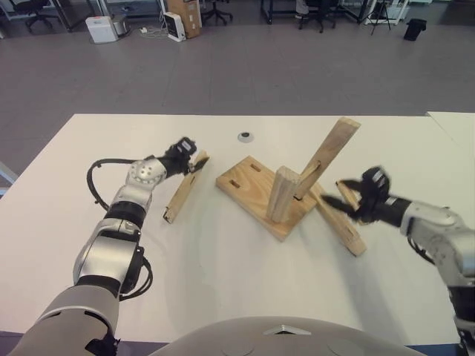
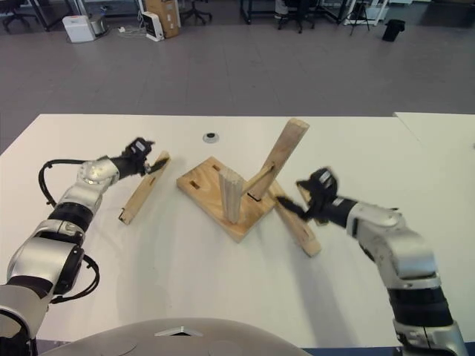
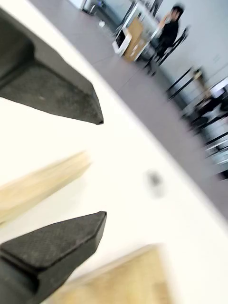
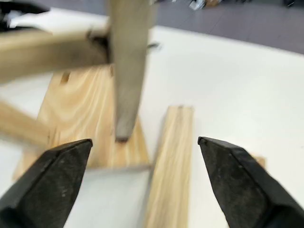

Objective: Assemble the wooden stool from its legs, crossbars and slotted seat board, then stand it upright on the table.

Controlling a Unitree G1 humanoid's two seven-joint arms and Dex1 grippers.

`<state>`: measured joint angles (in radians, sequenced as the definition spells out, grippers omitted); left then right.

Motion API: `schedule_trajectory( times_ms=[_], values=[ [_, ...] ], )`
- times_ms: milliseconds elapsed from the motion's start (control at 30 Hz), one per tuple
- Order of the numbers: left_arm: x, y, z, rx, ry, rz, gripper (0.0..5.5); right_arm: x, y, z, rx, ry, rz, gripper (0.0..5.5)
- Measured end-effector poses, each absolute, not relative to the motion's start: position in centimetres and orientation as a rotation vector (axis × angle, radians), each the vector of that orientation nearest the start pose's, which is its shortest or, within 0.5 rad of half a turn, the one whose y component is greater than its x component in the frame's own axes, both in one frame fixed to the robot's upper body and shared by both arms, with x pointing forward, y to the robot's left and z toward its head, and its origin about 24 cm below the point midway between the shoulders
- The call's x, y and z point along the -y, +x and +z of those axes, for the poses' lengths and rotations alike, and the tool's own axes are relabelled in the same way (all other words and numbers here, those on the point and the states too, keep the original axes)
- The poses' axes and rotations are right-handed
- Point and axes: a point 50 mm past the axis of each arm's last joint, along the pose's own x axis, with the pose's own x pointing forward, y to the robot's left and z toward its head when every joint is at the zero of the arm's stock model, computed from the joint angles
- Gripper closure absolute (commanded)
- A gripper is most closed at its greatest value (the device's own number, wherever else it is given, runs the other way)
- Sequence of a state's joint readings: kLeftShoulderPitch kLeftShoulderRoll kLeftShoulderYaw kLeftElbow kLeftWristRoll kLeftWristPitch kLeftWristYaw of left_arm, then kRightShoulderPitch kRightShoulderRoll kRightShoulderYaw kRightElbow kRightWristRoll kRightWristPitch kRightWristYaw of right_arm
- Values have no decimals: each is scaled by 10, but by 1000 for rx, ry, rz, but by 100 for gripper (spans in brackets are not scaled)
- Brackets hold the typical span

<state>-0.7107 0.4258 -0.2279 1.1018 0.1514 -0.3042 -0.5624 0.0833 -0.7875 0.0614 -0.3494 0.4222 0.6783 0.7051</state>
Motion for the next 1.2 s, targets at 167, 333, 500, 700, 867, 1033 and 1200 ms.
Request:
schedule_trajectory(
  times_ms=[167, 333, 500, 700, 867, 1033, 1200],
  values=[
    [-179, 357, 32, -293, 967, -702, 215, 186, 176, 44, -728, -348, 974, 137],
    [-160, 357, 28, -245, 1089, -771, 215, 178, 186, 41, -675, -441, 946, 137],
    [-153, 353, 25, -203, 1154, -844, 215, 179, 210, 35, -616, -467, 829, 137],
    [-158, 345, 24, -143, 1233, -927, 215, 190, 237, 36, -585, -563, 745, 137],
    [-176, 292, 29, -15, 1161, -1230, 215, 208, 250, 37, -588, -607, 668, 137],
    [-117, 217, 32, 126, 945, -1704, 215, 206, 268, 33, -548, -586, 664, 137],
    [-113, 215, 60, 66, 725, -1784, 215, 205, 276, 33, -515, -563, 668, 137]
  ],
)
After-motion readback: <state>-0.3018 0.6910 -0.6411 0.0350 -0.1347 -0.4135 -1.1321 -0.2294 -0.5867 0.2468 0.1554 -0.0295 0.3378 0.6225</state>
